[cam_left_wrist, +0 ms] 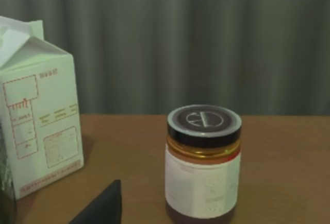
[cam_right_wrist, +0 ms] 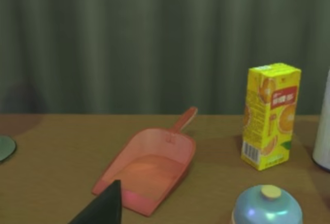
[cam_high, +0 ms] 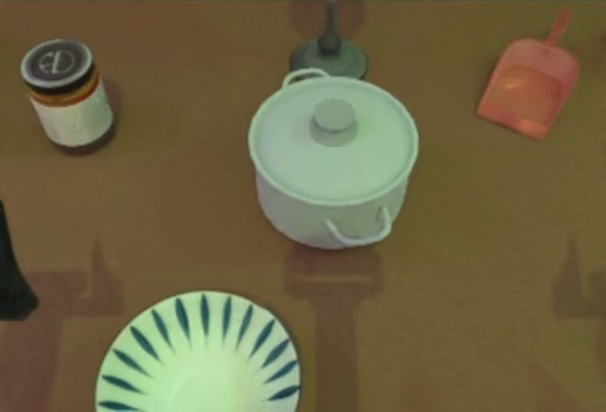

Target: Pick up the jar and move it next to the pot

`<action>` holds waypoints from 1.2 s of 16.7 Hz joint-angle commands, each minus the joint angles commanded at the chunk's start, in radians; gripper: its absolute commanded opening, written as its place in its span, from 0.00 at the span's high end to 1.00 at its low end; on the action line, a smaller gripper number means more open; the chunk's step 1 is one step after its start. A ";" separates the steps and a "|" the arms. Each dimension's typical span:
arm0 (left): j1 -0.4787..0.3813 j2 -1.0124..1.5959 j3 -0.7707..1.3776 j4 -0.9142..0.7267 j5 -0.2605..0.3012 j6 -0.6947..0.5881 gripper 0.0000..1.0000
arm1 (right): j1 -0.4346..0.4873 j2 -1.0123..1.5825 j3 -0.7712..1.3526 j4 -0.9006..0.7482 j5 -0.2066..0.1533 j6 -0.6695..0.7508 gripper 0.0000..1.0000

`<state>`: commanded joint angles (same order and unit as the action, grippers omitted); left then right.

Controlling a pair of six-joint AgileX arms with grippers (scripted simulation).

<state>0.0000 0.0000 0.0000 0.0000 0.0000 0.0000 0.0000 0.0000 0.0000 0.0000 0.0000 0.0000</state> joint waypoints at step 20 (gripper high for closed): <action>0.020 1.171 1.224 -0.692 0.026 0.356 0.00 | 0.000 0.000 0.000 0.000 0.000 0.000 0.00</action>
<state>0.0203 1.1713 1.2239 -0.6916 0.0255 0.3557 0.0000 0.0000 0.0000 0.0000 0.0000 0.0000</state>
